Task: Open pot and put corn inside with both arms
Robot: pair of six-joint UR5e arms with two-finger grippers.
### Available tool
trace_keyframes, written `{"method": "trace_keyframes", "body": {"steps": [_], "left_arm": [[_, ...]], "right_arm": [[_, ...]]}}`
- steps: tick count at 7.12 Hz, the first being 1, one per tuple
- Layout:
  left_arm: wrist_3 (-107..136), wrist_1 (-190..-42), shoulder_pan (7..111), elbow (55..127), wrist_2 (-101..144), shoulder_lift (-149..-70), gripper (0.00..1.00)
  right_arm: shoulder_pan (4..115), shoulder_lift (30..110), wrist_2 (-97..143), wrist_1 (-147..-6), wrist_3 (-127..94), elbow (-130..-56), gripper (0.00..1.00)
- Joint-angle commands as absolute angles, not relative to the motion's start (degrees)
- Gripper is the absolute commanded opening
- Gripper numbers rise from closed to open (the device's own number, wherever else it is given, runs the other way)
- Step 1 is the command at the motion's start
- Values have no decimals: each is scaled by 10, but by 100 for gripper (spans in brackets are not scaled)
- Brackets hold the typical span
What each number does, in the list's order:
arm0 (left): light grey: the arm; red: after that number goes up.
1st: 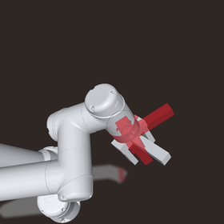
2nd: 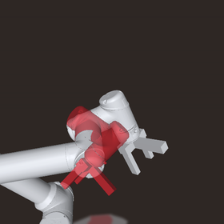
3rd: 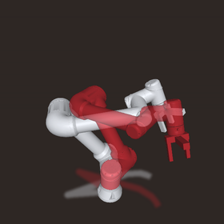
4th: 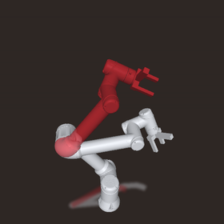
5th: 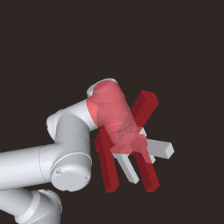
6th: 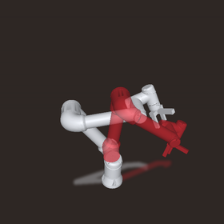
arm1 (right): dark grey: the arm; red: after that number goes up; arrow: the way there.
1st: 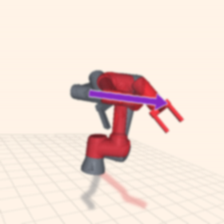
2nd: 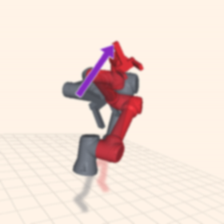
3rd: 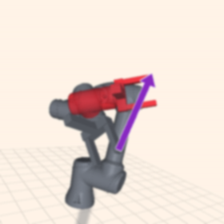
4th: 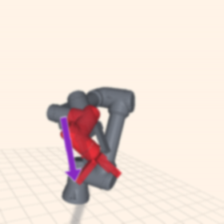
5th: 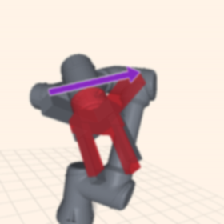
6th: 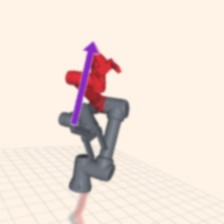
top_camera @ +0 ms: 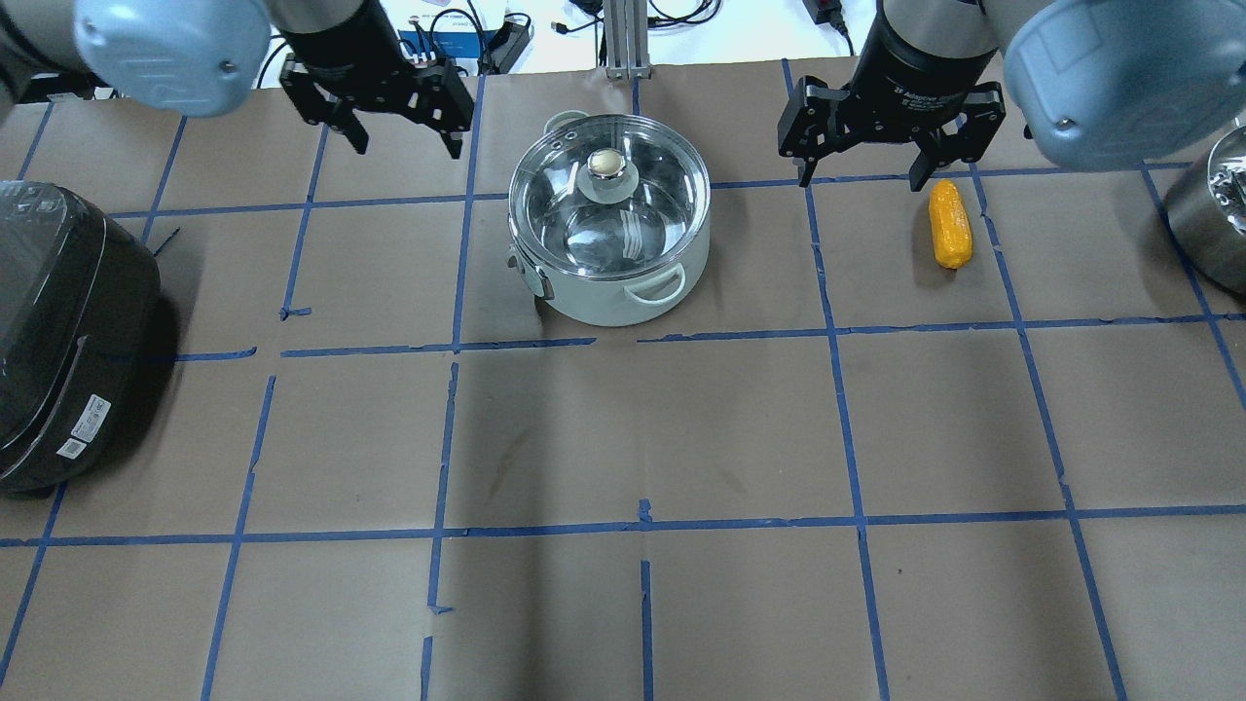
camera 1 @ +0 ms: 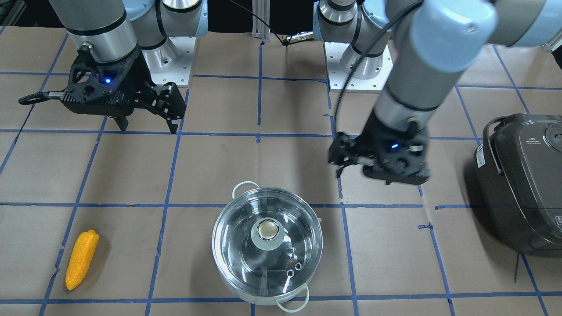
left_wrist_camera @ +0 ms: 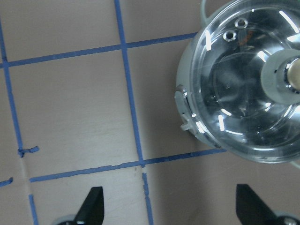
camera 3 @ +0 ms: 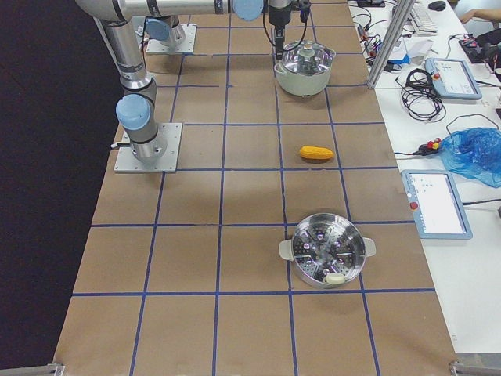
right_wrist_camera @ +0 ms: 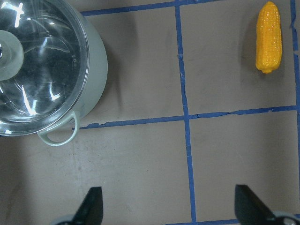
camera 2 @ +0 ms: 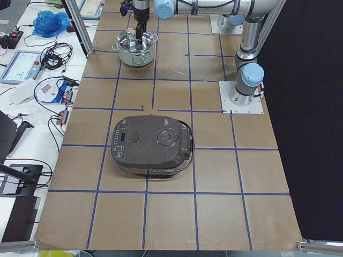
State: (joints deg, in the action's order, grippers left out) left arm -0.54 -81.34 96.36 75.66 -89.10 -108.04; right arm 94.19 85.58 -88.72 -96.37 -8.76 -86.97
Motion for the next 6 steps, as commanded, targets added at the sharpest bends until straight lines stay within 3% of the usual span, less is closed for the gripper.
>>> {"method": "trace_keyframes", "body": {"steps": [1,3,6], "left_arm": [[113,-805,1042,655,-890,-1193,100],[153,-838,1069,581,-892,-1247,100],[153,-832,1069,579,-889,-1274,100]], "right_arm": [[903,781,-883,-973,-34,-845,100],[797,685,-886,-1052,106,-800,100],[727,541,-893,-1137,159,-778,100]]}}
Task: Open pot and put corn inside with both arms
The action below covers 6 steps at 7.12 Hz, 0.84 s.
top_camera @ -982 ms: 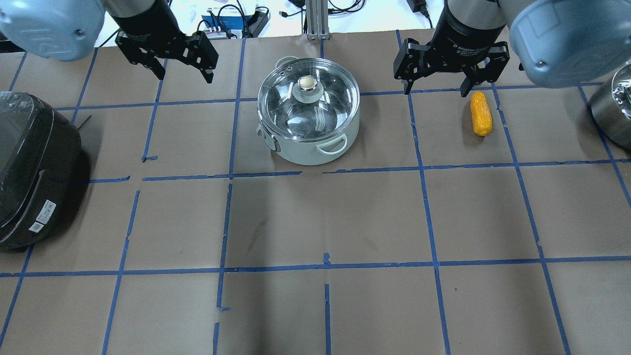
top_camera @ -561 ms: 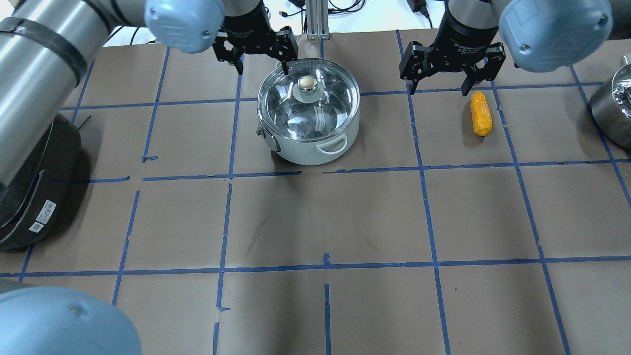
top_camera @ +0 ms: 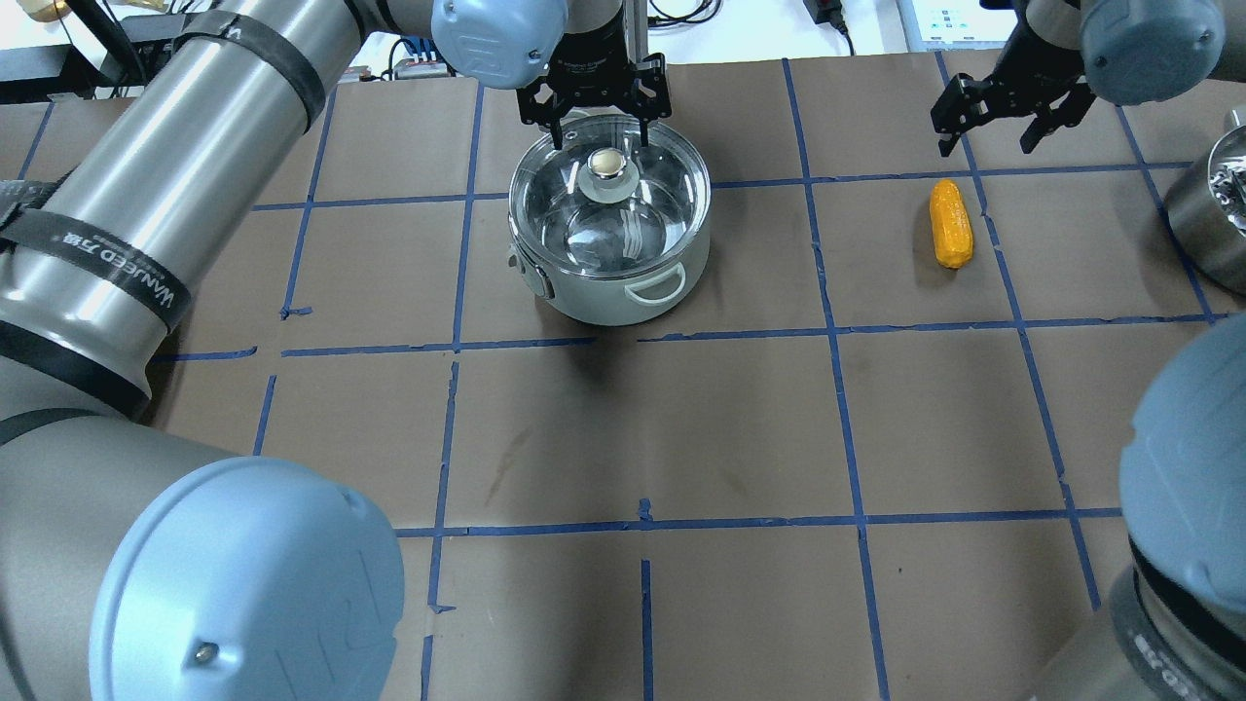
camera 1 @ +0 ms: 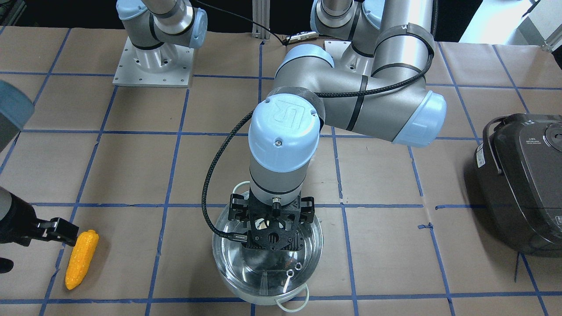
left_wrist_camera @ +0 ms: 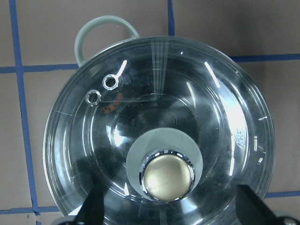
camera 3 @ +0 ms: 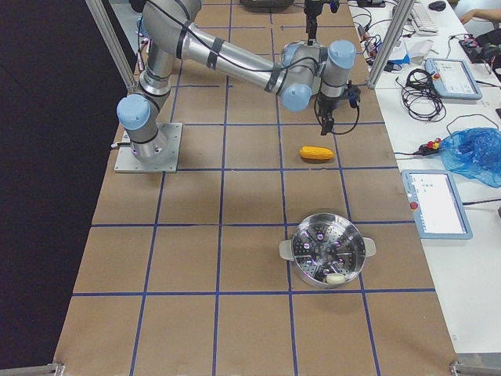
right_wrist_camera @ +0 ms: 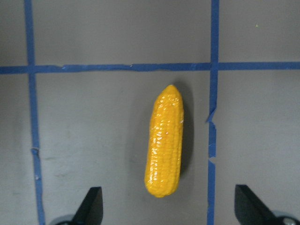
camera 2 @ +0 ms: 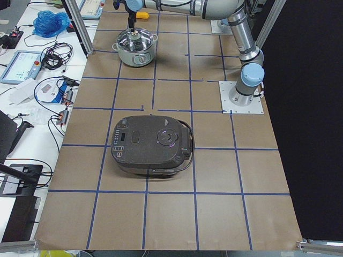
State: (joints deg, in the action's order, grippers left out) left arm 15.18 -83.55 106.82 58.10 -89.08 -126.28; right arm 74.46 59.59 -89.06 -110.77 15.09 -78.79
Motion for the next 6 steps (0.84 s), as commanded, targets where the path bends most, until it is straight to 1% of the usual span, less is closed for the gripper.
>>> {"method": "trace_keyframes", "body": {"steps": [1,3,4,5,6], "left_arm": [[152,-830,1069,579,-887,-1278,100],[150,-829,1069,580,-887,-1288,100],[150,-824,1069,581,-887,-1291,99],[155,-822,1069,581,-889,-1291,75],[157,-823,1069,582,-887,-1291,59]], "right_arm": [[728,525,-888,-1138,135,-779,100],[729,500,-885,-1149,127,-784,97],[729,500,-885,-1153,126,-801,96],[729,503,-885,-1154,127,-809,95],[729,503,-885,-1151,124,-812,88]]}}
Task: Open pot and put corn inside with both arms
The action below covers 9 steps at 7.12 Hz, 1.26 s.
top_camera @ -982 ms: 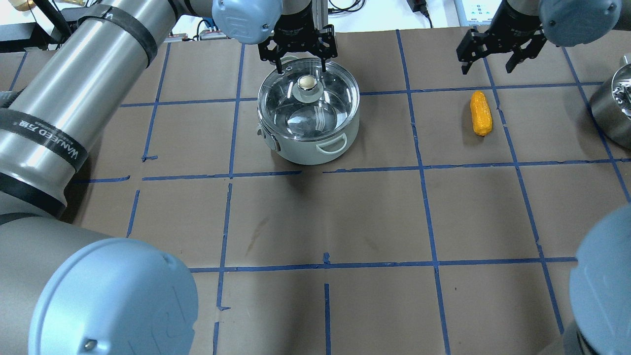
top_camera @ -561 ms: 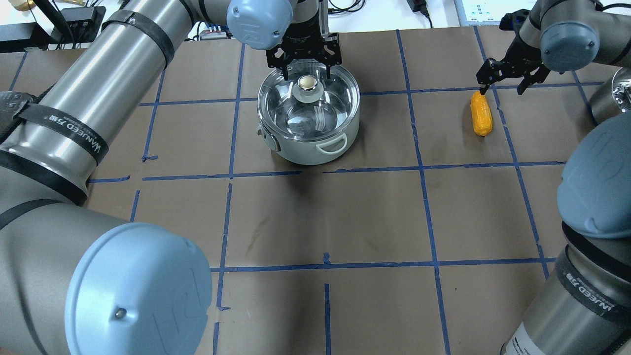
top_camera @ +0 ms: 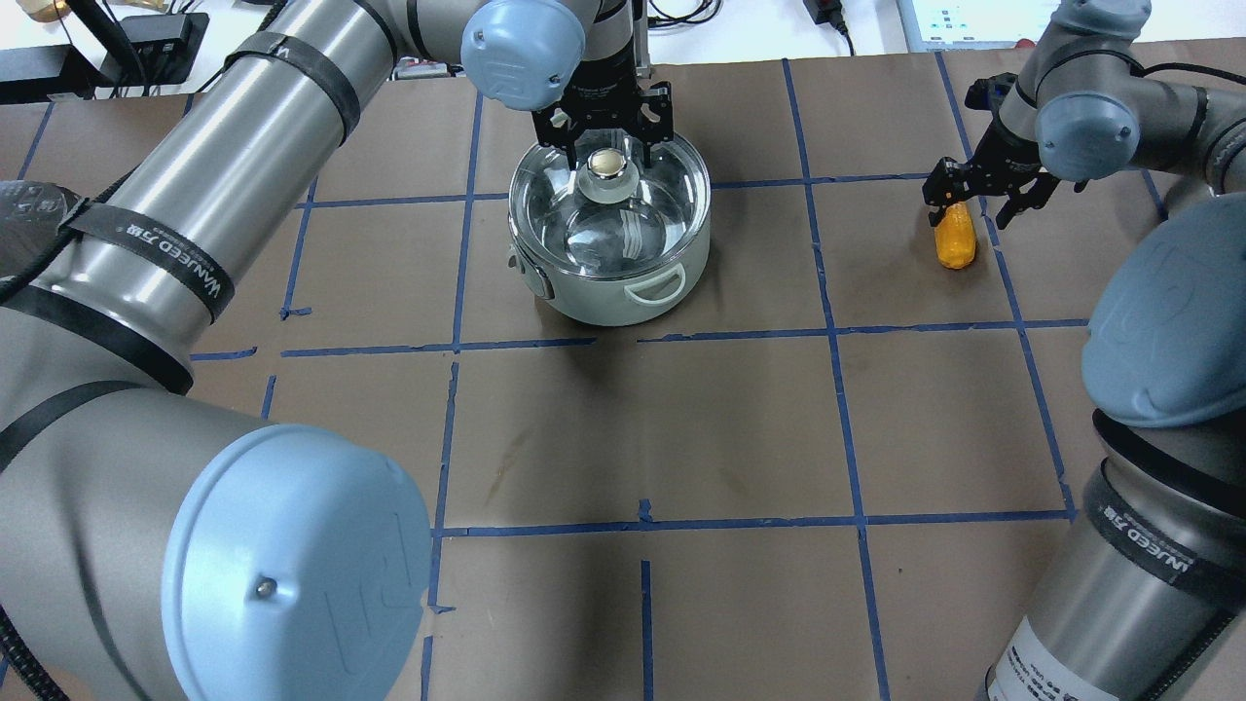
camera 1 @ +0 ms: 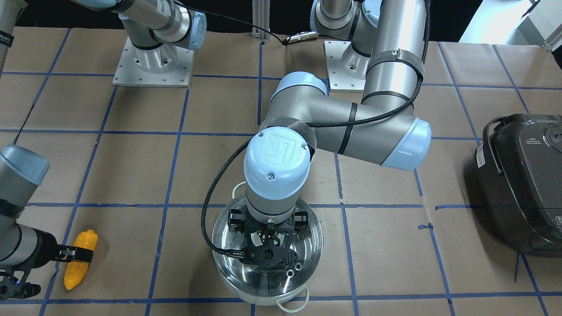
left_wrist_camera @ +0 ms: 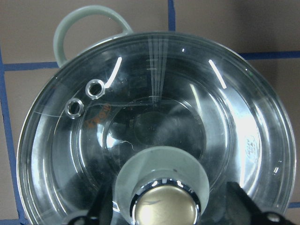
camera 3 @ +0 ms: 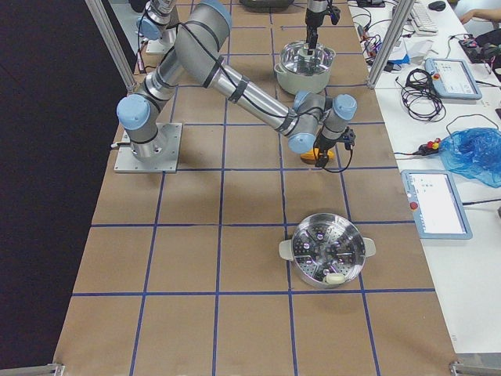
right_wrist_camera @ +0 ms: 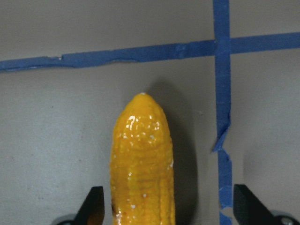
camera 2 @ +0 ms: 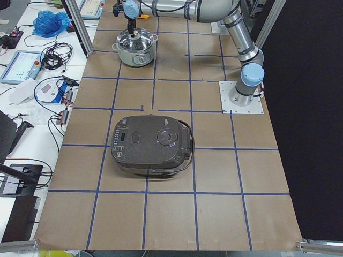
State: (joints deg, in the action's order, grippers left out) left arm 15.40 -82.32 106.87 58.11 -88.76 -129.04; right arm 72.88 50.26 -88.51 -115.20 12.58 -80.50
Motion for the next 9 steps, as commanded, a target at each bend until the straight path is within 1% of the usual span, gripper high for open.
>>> {"method": "trace_keyframes", "body": {"steps": [1,2,3,4,6,7,8,9], "left_arm": [[157,-823,1069,583,-888,-1292,37],[157,-823,1069,584,-888,-1292,20],[158,-823,1069,582,-889,-1289,11],[157,-831,1069,577,-893,-1274,11],[152,-880,1062,575,-894,-1223,11],[142,-909,1034,576,-894,-1202,11],[111,-917,999,582,-894,-1189,11],[74,-930,951,587,-894,-1181,11]], "right_arm": [[731,505,-886,-1150,124,-816,68],[731,512,-886,-1150,123,-817,38],[731,513,-886,-1150,130,-817,17],[732,514,-888,-1150,129,-814,6],[754,565,-886,-1129,121,-798,6],[786,590,-886,-1069,99,-771,6],[821,604,-884,-1032,71,-732,6],[856,593,-880,-995,56,-663,6]]}}
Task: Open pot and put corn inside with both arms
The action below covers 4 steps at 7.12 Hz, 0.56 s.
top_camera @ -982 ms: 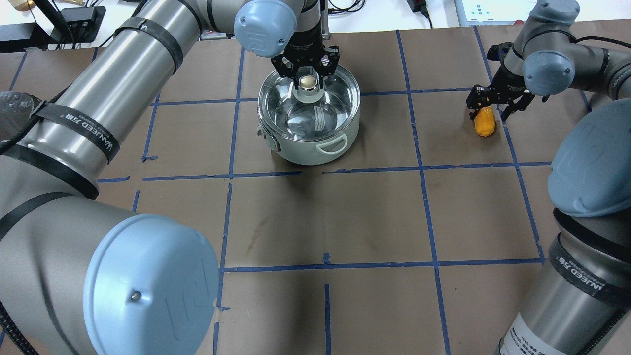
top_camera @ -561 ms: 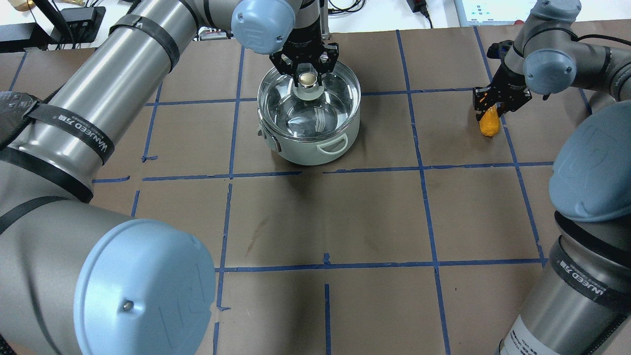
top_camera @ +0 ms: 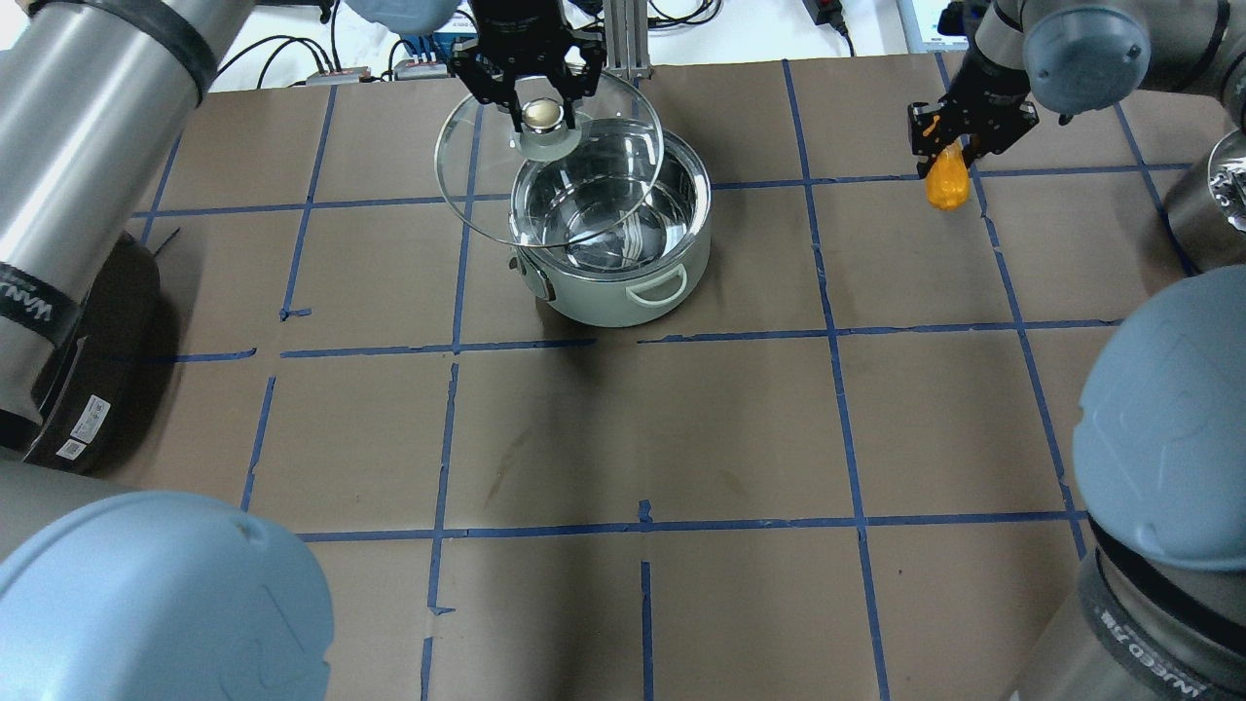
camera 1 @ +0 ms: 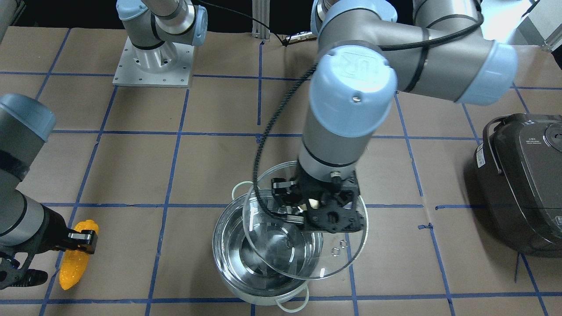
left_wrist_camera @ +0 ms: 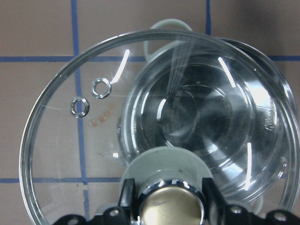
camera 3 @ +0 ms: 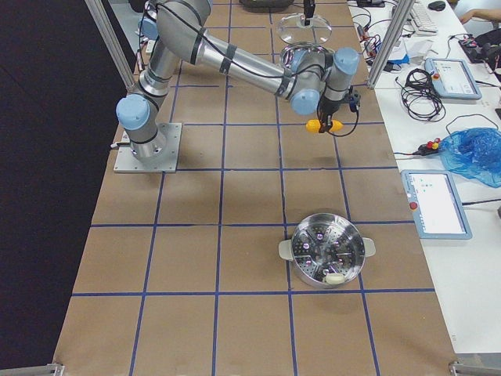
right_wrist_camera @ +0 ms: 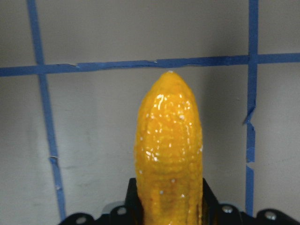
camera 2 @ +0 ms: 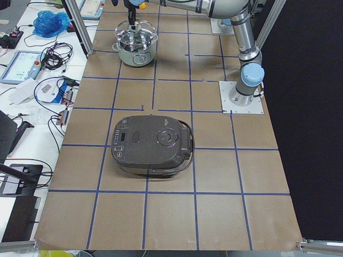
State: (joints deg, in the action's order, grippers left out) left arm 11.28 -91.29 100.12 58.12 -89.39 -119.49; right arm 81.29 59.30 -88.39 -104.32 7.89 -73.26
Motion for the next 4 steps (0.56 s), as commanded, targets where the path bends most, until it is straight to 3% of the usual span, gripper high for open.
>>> {"method": "trace_keyframes", "body": {"steps": [1,3,4], "left_arm": [[29,-926,908,589,-893,-1181,11],[-21,-917,848,626,-903,-1196,11],[-25,-839,827,675,-899,-1205,11]], "right_arm": [[905,569,-873,-966,-12,-604,6],[1004,516,-848,-983,-123,-538,6],[1050,505,-851,-985,-140,-534,6]]}}
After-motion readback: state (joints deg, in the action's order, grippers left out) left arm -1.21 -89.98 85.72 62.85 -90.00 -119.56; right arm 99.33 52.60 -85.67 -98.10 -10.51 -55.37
